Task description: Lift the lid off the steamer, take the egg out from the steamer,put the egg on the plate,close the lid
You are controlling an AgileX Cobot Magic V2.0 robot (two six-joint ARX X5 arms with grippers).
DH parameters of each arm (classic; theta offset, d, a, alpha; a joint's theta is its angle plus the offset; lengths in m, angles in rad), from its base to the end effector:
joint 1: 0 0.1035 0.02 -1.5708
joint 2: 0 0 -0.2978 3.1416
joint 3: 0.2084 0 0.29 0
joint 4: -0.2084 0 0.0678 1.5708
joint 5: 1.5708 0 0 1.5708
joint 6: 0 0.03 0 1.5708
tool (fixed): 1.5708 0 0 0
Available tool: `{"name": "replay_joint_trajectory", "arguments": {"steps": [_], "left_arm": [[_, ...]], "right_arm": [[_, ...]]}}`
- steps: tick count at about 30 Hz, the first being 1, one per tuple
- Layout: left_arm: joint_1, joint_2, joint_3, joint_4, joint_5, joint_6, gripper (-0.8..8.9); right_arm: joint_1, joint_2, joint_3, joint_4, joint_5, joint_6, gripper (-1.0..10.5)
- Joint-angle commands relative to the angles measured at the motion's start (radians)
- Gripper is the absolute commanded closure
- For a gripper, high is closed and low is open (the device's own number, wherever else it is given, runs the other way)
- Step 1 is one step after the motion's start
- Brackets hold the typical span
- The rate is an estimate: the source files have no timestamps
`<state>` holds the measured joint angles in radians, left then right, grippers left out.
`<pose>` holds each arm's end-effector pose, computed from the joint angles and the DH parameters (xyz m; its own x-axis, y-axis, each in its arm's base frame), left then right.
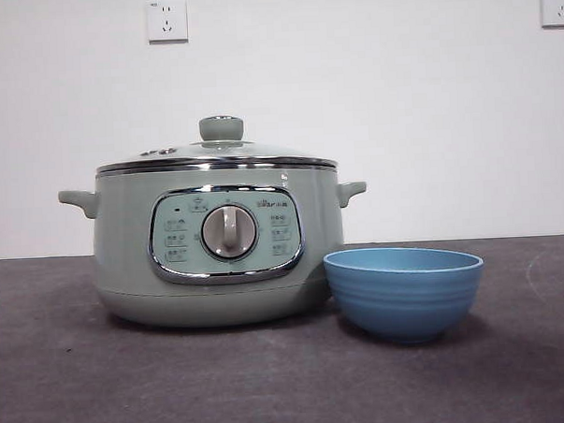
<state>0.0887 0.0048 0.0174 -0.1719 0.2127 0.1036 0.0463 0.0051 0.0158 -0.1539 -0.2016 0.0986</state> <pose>0.1012 0.0026 0.1531 0.9800 -0.1248 -0.1550 0.1367 0.9882 0.0688 0.1011 0.0107 0.1542 0.9594 0.2449 -0.1398 -0.2281 0.9655 0.1259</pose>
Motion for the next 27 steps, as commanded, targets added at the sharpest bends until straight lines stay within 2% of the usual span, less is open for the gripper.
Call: {"name": "replay_joint_trajectory", "arguments": {"steps": [1, 4, 27], "left_arm": [[0.004, -0.003, -0.014, 0.004, -0.001, -0.006, 8.17], [0.004, -0.003, -0.014, 0.003, -0.001, -0.006, 8.17], [0.004, -0.003, -0.014, 0.004, -0.001, -0.006, 8.17]], "right_arm": [[0.002, -0.004, -0.011, -0.012, -0.002, -0.002, 9.5], [0.002, -0.004, -0.011, -0.012, -0.002, 0.021, 9.5], [0.002, -0.003, -0.011, -0.011, -0.001, 0.021, 9.5]]}}
